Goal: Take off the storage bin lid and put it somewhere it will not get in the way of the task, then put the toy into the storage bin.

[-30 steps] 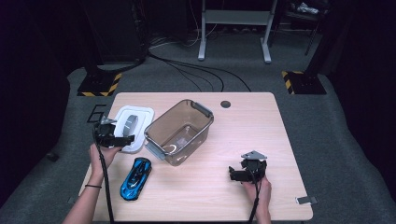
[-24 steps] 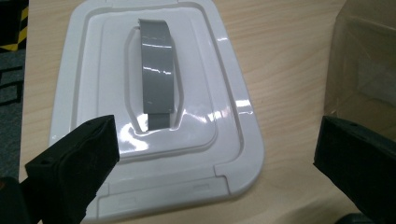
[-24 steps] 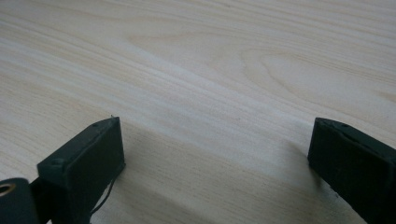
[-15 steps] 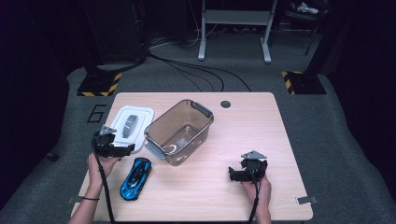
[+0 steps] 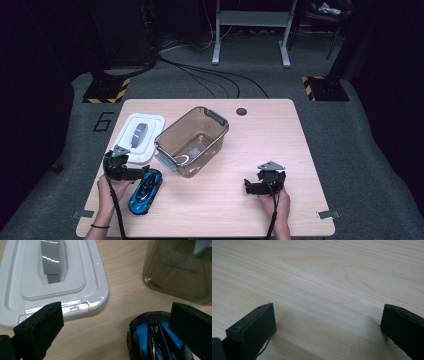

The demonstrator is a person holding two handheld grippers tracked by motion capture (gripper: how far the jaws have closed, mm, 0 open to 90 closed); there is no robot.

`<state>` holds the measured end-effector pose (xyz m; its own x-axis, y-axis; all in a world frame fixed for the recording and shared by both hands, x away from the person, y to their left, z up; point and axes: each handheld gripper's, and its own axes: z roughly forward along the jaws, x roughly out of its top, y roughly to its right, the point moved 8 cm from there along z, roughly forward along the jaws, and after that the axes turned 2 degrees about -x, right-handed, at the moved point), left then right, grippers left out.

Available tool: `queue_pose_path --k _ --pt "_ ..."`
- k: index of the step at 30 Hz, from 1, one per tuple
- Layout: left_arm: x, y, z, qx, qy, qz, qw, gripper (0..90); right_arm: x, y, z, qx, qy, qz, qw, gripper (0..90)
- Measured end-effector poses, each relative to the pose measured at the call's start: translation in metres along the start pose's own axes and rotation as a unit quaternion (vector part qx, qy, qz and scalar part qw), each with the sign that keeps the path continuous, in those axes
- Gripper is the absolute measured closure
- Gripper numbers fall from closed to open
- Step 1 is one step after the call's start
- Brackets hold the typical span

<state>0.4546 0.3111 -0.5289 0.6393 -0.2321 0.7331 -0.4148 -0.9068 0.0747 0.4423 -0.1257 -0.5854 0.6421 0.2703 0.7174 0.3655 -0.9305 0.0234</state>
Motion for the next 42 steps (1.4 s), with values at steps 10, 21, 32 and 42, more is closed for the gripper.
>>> queue_pose_path --k 10,21,32,42 --pt "-0.002 0.017 -0.007 -0.007 0.001 0.015 0.9999 0.0 0.0 0.0 0.0 0.0 0.0 0.0 1.0 0.0" --pt "-0.013 0.032 0.011 -0.018 -0.039 0.02 0.9989 0.0 0.0 0.0 0.0 0.001 0.001 -0.001 1.0 0.0" --pt "-0.018 0.041 0.025 -0.014 -0.063 0.009 0.9979 3.3 0.0 0.0 0.0 0.001 0.0 -0.001 1.0 0.0" --pt "-0.022 0.044 0.033 -0.018 -0.074 0.001 0.9971 13.3 0.0 0.0 0.0 -0.001 0.001 -0.003 1.0 0.0"
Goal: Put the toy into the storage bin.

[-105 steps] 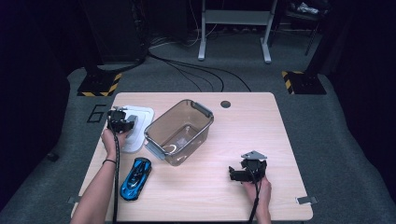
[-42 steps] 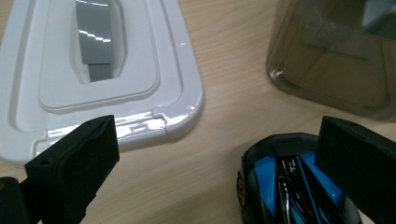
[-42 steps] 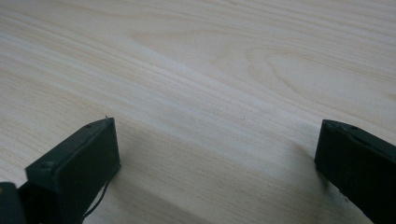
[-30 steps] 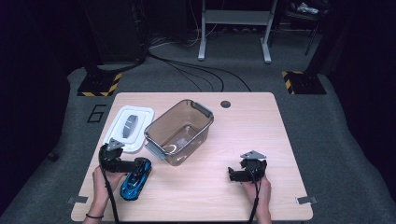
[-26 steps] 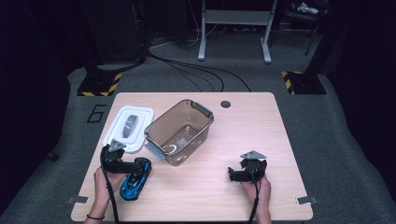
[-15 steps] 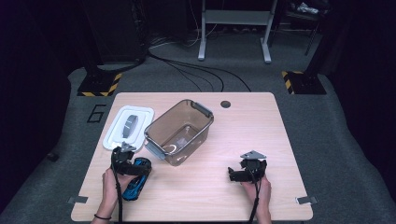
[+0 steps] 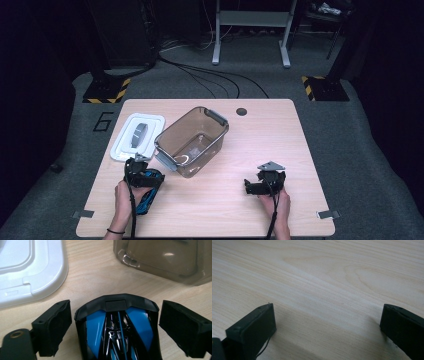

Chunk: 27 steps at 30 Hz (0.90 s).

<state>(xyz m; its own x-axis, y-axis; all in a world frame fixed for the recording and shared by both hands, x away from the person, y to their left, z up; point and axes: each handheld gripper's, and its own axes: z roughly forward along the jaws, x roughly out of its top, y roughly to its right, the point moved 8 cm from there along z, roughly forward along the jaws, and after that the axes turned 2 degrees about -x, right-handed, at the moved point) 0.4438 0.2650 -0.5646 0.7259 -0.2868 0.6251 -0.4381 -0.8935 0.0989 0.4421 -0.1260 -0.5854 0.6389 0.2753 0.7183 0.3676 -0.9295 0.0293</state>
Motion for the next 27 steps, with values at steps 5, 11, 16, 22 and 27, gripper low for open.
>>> queue_pose_path --k 5,11,16,22,27 --pt "-0.002 0.0 0.001 0.001 -0.002 -0.004 1.0 18.4 0.0 0.0 0.0 -0.001 0.0 0.001 1.0 0.0" --pt "-0.004 0.001 0.004 0.004 -0.004 -0.005 1.0 23.1 0.0 0.0 0.0 -0.001 0.0 0.001 1.0 0.0" --pt "-0.004 0.002 0.003 0.007 -0.007 -0.003 0.9999 23.8 0.0 0.0 0.0 -0.001 0.0 0.0 1.0 0.0" --pt "-0.003 0.004 0.0 -0.001 0.014 0.001 0.9999 24.4 0.0 0.0 0.0 -0.001 0.0 0.001 1.0 0.0" --pt "0.0 0.004 -0.009 0.004 0.029 0.008 0.9995 24.6 0.0 0.0 0.0 -0.001 0.0 0.001 1.0 0.0"
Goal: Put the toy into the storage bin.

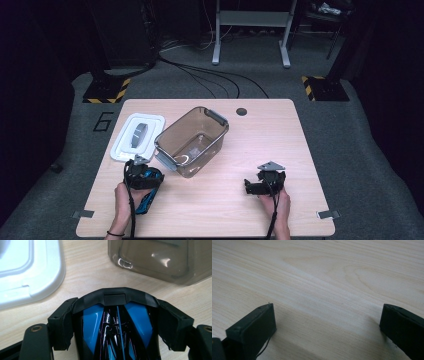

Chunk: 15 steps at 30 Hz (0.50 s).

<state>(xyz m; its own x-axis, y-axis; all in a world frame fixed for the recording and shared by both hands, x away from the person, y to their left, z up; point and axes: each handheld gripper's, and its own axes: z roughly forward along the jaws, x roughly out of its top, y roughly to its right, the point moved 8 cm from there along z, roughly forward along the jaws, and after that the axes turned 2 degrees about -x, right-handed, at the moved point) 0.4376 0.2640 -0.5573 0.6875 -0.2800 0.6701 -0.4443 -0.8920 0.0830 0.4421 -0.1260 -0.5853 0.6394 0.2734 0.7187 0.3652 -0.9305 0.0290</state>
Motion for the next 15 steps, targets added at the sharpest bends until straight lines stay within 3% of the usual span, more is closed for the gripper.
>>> queue_pose_path --k 4,9,10,11,12,15 --pt "0.002 -0.004 -0.007 0.005 0.019 -0.012 0.9997 24.6 0.0 0.0 0.0 0.0 0.0 0.0 1.0 0.0" --pt "0.007 -0.008 -0.018 0.012 0.051 -0.01 0.9986 24.7 0.0 0.0 0.0 0.0 0.0 0.0 1.0 0.0" --pt "0.01 -0.01 -0.024 0.015 0.073 -0.014 0.9971 24.7 0.0 0.0 0.0 0.001 0.0 0.001 1.0 0.0" --pt "0.01 -0.01 -0.024 0.015 0.073 -0.014 0.9971 24.7 0.0 0.0 0.0 0.001 0.0 0.0 1.0 0.0" --pt "0.013 -0.013 -0.03 0.019 0.092 -0.014 0.9955 24.7 0.0 0.0 0.0 0.0 0.0 0.0 1.0 0.0" --pt "0.015 -0.015 -0.036 0.022 0.106 -0.016 0.994 24.7 0.0 0.0 0.0 0.0 0.0 0.0 1.0 0.0"
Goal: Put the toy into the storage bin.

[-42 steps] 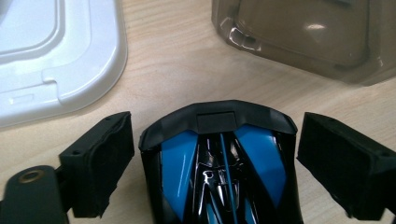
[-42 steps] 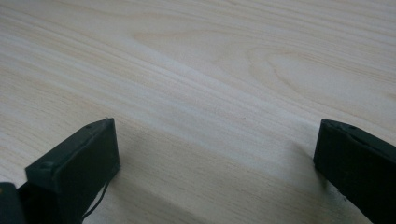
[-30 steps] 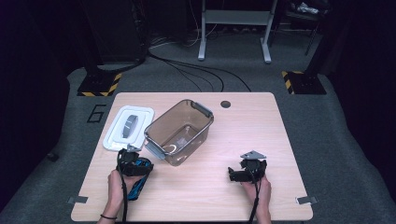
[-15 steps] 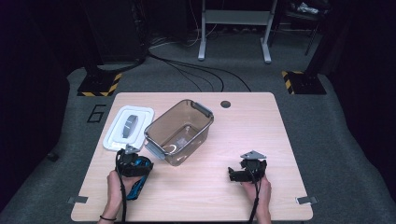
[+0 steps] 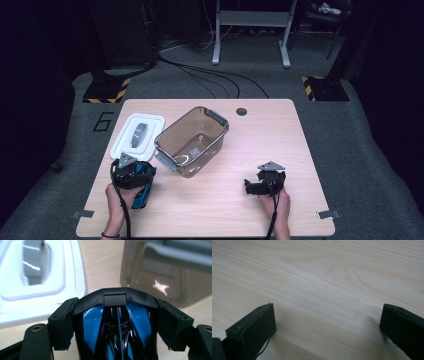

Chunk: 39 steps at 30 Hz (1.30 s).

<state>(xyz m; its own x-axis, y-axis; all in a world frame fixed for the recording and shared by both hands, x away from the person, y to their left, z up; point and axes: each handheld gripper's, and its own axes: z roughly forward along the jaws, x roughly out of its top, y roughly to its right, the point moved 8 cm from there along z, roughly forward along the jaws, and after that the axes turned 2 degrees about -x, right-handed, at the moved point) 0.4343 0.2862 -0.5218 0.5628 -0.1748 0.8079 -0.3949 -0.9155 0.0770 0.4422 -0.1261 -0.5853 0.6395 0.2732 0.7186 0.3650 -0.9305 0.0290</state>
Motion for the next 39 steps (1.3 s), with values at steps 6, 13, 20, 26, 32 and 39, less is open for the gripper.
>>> queue_pose_path --k 6,13,20,26,32,39 --pt "0.011 -0.007 -0.012 -0.001 0.022 -0.009 0.9997 24.7 0.0 0.0 0.0 0.0 0.0 0.0 1.0 0.0" --pt "0.025 -0.015 -0.02 0.008 0.031 -0.005 0.9995 24.7 0.0 0.0 0.0 0.001 0.0 0.001 1.0 0.0" --pt "0.042 -0.029 -0.02 0.018 0.034 -0.006 0.9992 24.7 0.0 0.0 0.0 0.001 0.0 0.001 1.0 0.0" --pt "0.054 -0.037 -0.017 0.023 0.036 -0.004 0.9991 24.7 0.0 0.0 0.0 0.001 0.0 0.0 1.0 0.0" --pt "0.065 -0.046 -0.011 0.028 0.035 -0.002 0.999 24.7 0.0 0.0 0.0 0.001 0.0 0.001 1.0 0.0" --pt "0.073 -0.056 0.001 0.028 0.026 -0.004 0.9992 24.7 0.0 0.0 0.0 0.0 0.0 0.0 1.0 0.0"
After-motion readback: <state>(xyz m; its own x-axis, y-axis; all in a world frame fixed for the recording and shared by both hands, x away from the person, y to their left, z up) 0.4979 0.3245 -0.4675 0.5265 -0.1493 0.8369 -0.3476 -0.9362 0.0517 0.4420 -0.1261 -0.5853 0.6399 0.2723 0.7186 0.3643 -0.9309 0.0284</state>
